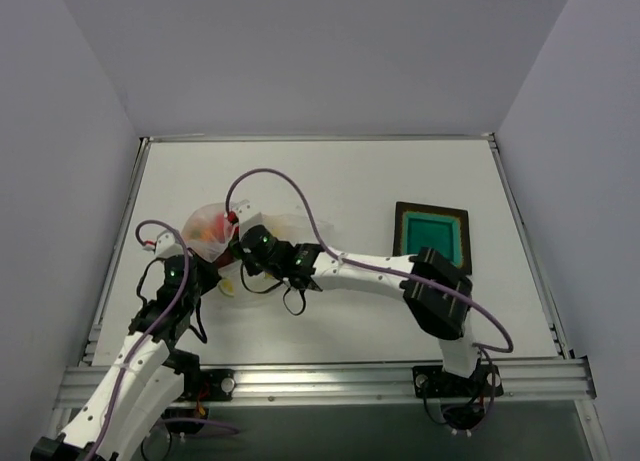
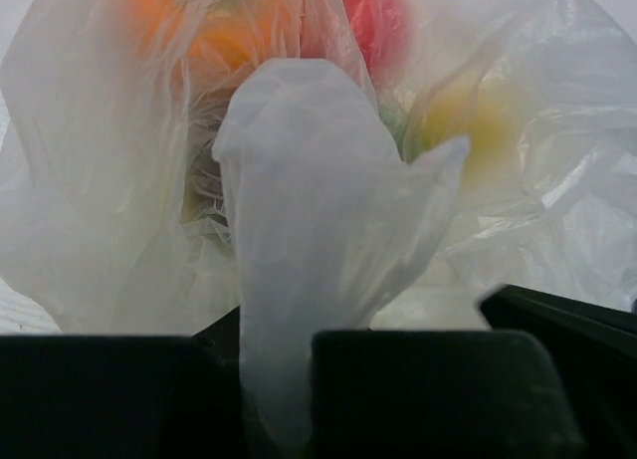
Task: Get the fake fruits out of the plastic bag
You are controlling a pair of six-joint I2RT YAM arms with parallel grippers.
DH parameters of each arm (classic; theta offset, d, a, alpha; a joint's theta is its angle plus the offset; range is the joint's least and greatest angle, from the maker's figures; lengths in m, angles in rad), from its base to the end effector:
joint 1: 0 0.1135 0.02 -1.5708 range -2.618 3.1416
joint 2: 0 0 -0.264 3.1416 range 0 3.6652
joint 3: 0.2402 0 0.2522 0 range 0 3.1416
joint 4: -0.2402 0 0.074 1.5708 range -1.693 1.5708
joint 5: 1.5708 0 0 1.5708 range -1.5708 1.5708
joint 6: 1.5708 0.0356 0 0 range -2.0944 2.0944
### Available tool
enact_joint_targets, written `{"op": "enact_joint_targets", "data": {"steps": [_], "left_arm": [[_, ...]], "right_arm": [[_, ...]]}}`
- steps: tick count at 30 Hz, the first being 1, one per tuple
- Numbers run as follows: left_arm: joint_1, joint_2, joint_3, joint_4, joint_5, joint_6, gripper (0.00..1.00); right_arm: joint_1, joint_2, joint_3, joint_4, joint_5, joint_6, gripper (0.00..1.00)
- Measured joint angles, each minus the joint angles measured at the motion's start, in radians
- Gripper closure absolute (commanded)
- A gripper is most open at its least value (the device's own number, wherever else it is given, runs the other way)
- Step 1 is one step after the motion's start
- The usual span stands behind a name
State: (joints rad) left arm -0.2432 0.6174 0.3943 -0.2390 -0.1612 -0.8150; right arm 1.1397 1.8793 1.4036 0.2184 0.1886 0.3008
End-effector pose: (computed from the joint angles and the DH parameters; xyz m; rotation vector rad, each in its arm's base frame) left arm 0.1514 -0.0317 0.2220 -0.6800 1.9481 -0.5003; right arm 0.1944 0.4067 0.2785 -0.6479 1.7934 0.8318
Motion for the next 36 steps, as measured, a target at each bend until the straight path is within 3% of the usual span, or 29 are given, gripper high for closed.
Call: {"op": "enact_joint_targets", "data": {"steps": [6, 12, 17, 26, 36], "left_arm": [[-0.013, -0.05, -0.02, 0.01, 0.005, 0.0, 0.98], [-0.071, -0.085, -0.021, 0.01, -0.022, 0.009, 0.98], [-0.099, -0.105, -0.022, 0.012, -0.043, 0.025, 0.98], [-0.13, -0.087, -0.038, 0.048, -0.066, 0.055, 0.98], [-0.155, -0.003, -0.063, 0.096, -0.068, 0.073, 0.98]], "right_arm": [[-0.004, 0.212, 0.087, -0.018, 0.053, -0.014, 1.0], [-0.035, 0.253, 0.099, -0.022, 0.301, -0.035, 0.98], [-0.094, 0.253, 0.11, -0.02, 0.404, -0.044, 0.77], [-0.18, 0.277, 0.185, -0.012, 0.306, -0.011, 0.34], [-0.229, 0.404, 0.312, 0.034, 0.205, 0.043, 0.26]]}}
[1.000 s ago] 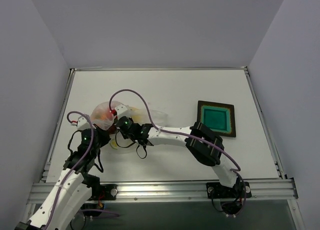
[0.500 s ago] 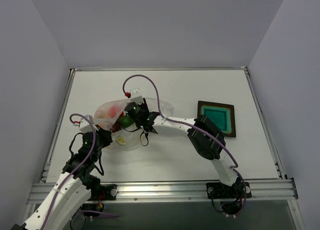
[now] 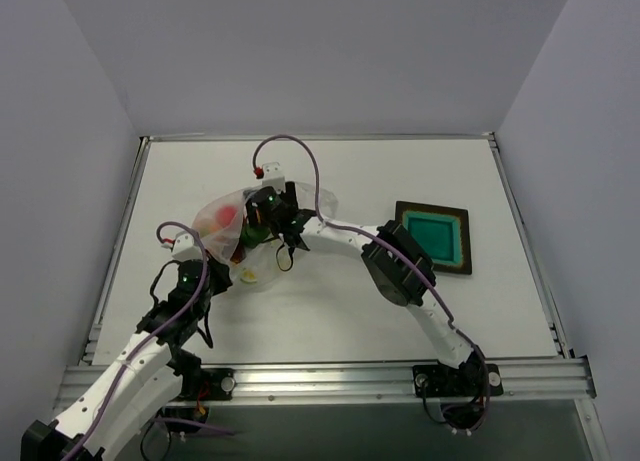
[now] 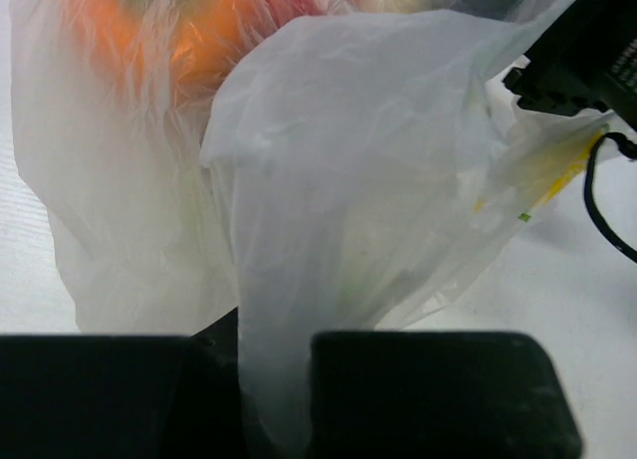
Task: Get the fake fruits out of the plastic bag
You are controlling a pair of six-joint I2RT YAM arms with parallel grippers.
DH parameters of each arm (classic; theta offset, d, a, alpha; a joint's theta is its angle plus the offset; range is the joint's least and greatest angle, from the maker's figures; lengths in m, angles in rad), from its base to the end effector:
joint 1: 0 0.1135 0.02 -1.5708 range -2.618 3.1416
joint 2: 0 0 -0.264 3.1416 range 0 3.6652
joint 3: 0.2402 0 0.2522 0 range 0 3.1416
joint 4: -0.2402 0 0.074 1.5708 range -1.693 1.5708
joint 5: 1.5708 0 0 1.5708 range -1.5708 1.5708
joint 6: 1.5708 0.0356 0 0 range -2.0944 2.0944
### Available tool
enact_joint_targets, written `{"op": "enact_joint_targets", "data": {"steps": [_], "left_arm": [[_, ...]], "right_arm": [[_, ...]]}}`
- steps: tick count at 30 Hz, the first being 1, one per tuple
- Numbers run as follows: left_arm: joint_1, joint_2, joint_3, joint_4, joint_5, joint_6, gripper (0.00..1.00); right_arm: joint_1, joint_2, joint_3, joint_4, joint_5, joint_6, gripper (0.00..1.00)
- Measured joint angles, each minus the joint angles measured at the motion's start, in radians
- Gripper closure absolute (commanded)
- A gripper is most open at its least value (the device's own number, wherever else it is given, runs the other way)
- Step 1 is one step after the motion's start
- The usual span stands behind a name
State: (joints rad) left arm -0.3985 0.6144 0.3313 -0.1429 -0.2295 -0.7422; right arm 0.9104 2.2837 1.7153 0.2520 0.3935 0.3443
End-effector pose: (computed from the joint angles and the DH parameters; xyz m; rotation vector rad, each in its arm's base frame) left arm 0.1462 -0.0528 0.2100 -0.4921 1.9600 -0.5056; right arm 0.3377 0.4125 0.1987 -0.2632 1.8736 0.4945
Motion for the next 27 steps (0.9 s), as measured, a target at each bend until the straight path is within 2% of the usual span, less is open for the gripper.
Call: {"op": "enact_joint_targets", "data": {"steps": [4, 6, 7, 10, 13, 21, 27], "left_arm": [[-0.004, 0.0, 0.0, 0.014, -0.001, 0.005, 0.98], [-0.006, 0.001, 0.0, 0.02, -0.001, 0.006, 0.98], [-0.008, 0.002, 0.0, 0.023, -0.001, 0.006, 0.98], [-0.009, 0.005, 0.0, 0.033, 0.0, 0.008, 0.98], [-0.009, 0.01, 0.0, 0.04, 0.0, 0.009, 0.98], [-0.012, 0.069, -0.001, 0.08, 0.003, 0.009, 0.98], [-0.013, 0.099, 0.002, 0.116, 0.011, 0.005, 0.98]], "right_arm": [[-0.018, 0.056, 0.039, 0.015, -0.009, 0.016, 0.3], [-0.025, 0.073, 0.053, 0.032, -0.017, 0.021, 0.44], [-0.027, 0.079, 0.061, 0.037, -0.021, 0.021, 0.58], [-0.033, 0.08, 0.053, 0.069, -0.039, 0.026, 0.79], [-0.033, 0.052, -0.017, 0.143, -0.062, 0.03, 0.84], [-0.029, -0.206, -0.335, 0.219, -0.226, 0.049, 0.84], [-0.017, -0.351, -0.456, 0.272, -0.361, 0.07, 0.84]]}}
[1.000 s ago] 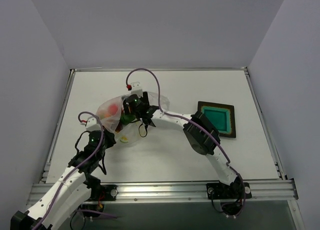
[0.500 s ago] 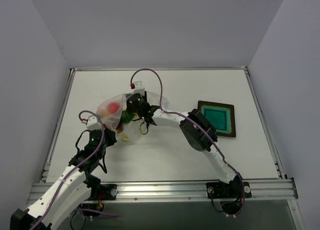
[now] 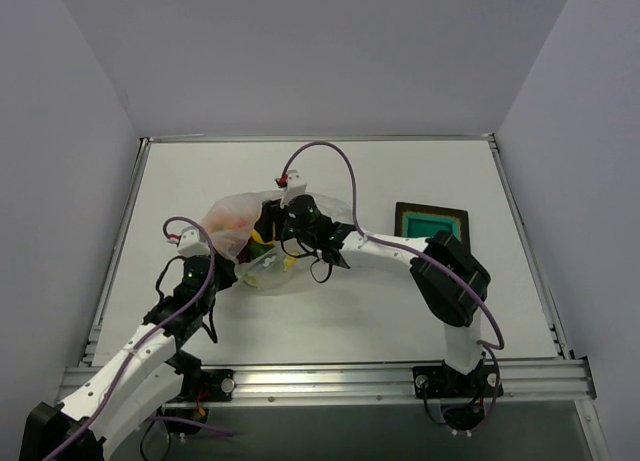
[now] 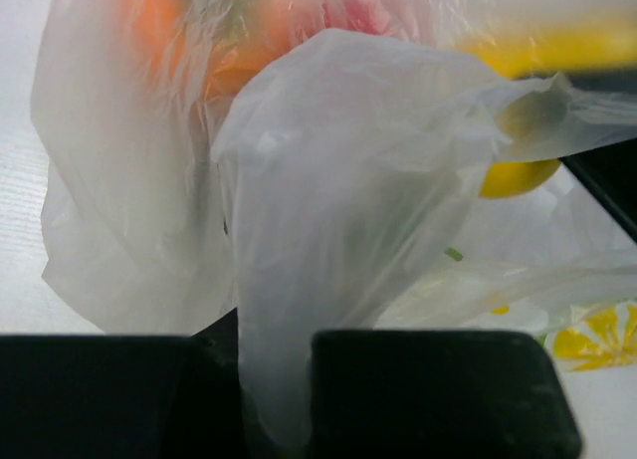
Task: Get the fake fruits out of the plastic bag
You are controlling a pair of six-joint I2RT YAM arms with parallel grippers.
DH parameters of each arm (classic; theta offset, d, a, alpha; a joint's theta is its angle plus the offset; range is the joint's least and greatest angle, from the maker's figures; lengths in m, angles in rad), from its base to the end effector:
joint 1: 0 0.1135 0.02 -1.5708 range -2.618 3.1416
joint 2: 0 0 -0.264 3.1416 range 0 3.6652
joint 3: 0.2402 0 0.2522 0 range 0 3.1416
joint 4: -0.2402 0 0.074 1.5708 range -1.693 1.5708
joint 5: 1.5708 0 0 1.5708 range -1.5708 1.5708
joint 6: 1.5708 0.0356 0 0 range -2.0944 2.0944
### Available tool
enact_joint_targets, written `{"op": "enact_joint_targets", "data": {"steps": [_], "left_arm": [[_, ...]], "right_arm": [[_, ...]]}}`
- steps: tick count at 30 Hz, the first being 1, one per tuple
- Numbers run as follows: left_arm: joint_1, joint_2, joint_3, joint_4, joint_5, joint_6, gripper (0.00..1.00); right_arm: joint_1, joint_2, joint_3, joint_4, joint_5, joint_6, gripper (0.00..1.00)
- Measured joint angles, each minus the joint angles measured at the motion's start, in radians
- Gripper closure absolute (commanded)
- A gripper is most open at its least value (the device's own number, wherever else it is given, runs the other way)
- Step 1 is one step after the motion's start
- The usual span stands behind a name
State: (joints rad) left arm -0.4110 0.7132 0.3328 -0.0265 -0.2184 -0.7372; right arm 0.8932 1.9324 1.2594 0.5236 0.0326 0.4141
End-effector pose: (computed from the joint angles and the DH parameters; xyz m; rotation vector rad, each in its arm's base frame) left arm 0.1589 -0.0608 0.2079 -0.4674 1.9511 -0.5308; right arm 0.2835 0.3504 0.2383 -0.4054 1.7670 0.9253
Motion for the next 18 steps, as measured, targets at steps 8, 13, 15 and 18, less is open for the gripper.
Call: {"op": "enact_joint_targets", "data": {"steps": [8, 13, 15, 18], "left_arm": [[0.0, -0.06, 0.03, 0.015, -0.027, 0.001, 0.98], [0.0, -0.117, 0.03, 0.032, -0.056, 0.005, 0.98], [0.0, -0.132, 0.03, 0.03, -0.072, 0.008, 0.98], [0.0, -0.159, 0.03, 0.027, -0.086, 0.012, 0.98]], "right_arm": [[0.006, -0.095, -0.105, 0.049, -0.166, 0.042, 0.83], [0.012, -0.098, -0.116, 0.042, -0.238, 0.069, 0.86], [0.016, -0.098, -0.128, 0.037, -0.249, 0.072, 0.88], [0.051, -0.098, -0.117, 0.003, -0.178, 0.03, 0.91]]}}
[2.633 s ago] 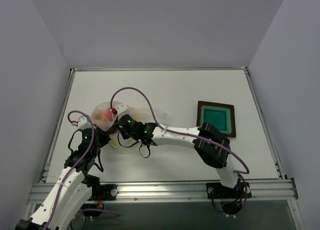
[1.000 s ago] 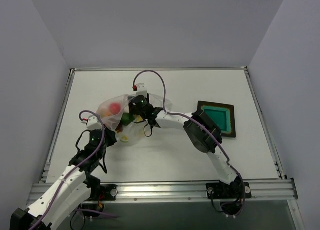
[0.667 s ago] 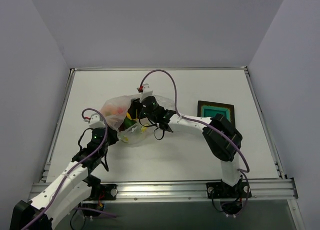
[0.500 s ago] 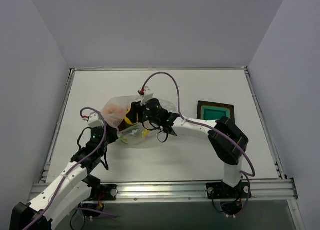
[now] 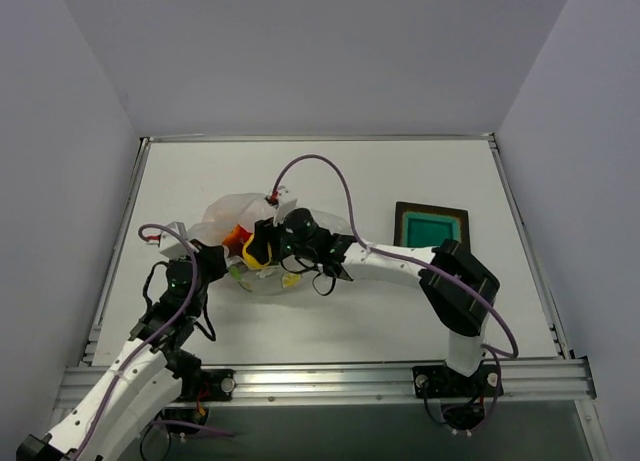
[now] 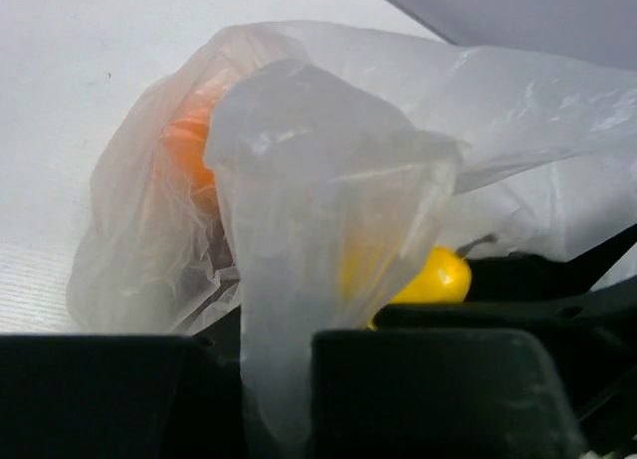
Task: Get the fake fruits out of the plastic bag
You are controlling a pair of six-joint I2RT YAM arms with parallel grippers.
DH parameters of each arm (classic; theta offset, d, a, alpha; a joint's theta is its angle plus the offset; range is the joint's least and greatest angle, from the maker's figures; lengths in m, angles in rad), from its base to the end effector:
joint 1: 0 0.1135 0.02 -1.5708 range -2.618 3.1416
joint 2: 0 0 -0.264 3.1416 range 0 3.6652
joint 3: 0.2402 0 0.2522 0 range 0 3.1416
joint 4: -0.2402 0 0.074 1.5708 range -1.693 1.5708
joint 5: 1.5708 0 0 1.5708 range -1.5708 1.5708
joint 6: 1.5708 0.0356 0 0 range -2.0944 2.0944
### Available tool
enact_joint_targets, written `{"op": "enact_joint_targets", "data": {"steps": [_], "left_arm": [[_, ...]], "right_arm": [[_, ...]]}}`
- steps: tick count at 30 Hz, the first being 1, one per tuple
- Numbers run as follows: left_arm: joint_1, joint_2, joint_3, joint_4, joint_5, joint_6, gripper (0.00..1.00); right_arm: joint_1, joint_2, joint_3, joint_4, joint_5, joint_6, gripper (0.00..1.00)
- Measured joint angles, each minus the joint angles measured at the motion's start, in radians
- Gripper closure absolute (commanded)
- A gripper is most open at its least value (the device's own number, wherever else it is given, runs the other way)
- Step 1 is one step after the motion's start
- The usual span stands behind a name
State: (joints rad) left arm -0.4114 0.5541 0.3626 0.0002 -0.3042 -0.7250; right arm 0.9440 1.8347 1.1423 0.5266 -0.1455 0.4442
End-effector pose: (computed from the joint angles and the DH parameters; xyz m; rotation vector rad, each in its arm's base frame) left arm 0.1449 -0.0516 0.2442 -0.4982 1.7160 -0.5579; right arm 0.2442 0.3460 0.2401 -0.5754 1.7871 1.1197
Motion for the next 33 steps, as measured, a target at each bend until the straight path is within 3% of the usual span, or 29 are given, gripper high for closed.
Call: {"op": "enact_joint_targets", "data": {"steps": [8, 18, 24, 27, 32, 33], "left_arm": [[0.0, -0.065, 0.0, 0.002, -0.023, 0.004, 0.97], [0.0, -0.06, 0.0, -0.005, -0.049, 0.006, 0.98], [0.0, -0.128, 0.003, -0.021, -0.009, -0.005, 0.98], [-0.001, -0.149, 0.01, -0.063, 0.007, -0.011, 0.98], [-0.002, -0.172, 0.017, -0.146, 0.021, -0.011, 0.96], [-0.002, -0.168, 0.023, -0.161, 0.026, -0.011, 0.91]], "right_arm": [[0.169, 0.006, 0.008, -0.027, 0.151, -0.117, 0.94], [0.135, -0.119, -0.093, 0.013, 0.16, -0.188, 0.94], [0.143, -0.118, -0.139, 0.017, 0.315, -0.253, 0.99], [0.141, -0.118, -0.193, 0.098, 0.38, -0.268, 0.99], [0.081, -0.126, -0.26, 0.22, 0.26, -0.264, 0.99], [0.064, -0.126, -0.262, 0.227, 0.217, -0.264, 0.99]]}}
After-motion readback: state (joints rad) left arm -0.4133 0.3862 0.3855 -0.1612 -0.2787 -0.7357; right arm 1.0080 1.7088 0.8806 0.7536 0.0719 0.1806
